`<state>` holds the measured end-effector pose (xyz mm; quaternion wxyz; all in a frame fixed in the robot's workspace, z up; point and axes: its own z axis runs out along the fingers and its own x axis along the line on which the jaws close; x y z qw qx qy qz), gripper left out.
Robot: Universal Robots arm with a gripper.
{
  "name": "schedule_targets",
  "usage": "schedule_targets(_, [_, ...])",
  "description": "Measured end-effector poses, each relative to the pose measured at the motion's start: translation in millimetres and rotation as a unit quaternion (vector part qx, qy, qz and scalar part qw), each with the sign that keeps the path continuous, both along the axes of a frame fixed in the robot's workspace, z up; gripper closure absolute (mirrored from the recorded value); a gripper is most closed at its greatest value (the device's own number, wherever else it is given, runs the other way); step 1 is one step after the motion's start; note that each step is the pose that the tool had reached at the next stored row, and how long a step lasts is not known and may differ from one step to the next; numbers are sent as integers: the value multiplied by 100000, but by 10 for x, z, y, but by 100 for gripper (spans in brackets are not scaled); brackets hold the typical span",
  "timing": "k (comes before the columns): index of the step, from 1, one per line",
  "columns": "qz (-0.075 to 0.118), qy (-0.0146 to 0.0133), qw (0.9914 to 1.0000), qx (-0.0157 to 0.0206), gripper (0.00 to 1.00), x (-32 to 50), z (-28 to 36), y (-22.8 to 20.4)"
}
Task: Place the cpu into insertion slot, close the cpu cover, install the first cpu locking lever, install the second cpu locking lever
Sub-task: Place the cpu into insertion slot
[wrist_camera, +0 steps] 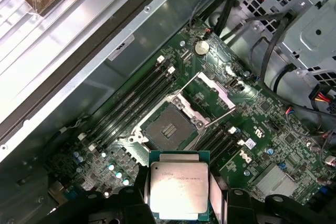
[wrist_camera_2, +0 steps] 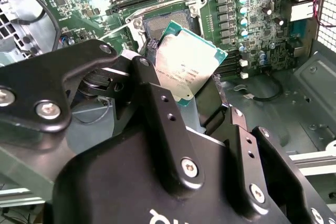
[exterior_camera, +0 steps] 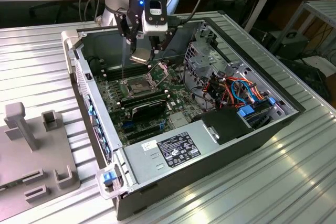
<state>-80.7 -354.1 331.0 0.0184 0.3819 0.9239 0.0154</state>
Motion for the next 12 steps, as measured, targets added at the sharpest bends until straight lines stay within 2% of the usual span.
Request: schedule_targets(12, [-184, -1, 100000, 2, 45, 0, -1, 0])
